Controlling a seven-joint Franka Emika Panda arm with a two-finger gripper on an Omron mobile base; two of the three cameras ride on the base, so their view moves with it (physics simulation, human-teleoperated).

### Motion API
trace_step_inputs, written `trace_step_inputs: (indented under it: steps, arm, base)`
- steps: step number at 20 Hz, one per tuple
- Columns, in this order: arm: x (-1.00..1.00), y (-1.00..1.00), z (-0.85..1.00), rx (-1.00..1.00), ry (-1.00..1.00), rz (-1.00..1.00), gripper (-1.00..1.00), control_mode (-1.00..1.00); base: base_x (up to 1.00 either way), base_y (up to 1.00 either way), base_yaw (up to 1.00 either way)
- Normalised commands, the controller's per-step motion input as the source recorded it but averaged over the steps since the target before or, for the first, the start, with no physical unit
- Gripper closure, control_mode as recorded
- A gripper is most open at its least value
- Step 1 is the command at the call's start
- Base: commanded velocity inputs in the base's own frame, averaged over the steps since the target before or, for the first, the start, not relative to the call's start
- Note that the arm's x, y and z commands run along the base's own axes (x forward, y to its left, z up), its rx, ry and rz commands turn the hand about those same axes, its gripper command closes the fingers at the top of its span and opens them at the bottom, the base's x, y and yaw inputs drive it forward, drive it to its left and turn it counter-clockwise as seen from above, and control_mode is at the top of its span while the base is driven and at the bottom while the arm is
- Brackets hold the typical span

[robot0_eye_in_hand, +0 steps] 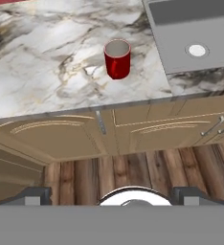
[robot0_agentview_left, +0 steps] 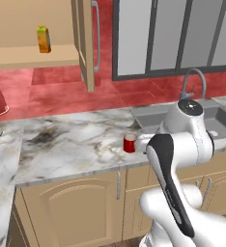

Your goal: Pick the mug and place it in the sink. Pick the bowl and place it in the open cabinet and then close the cabinet.

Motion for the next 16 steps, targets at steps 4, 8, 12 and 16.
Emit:
trace_step_inputs:
  steps: [4,8,12,16]
  arm:
    - [0.25,0.0,0.0,-0.01,0.0,-0.02,-1.0,-1.0]
    - [0.4,-0.05,-0.08,0.01,-0.02,0.02,-1.0,-1.0]
    - [0.44,0.0,-0.03,0.0,0.0,0.04,-1.0,-1.0]
    - [0.31,0.0,-0.11,0.0,0.01,0.0,-1.0,-1.0]
  base:
    - [0.0,0.0,0.0]
    - [0.0,0.0,0.0]
    - [0.0,0.0,0.0]
    - [0.0,0.0,0.0]
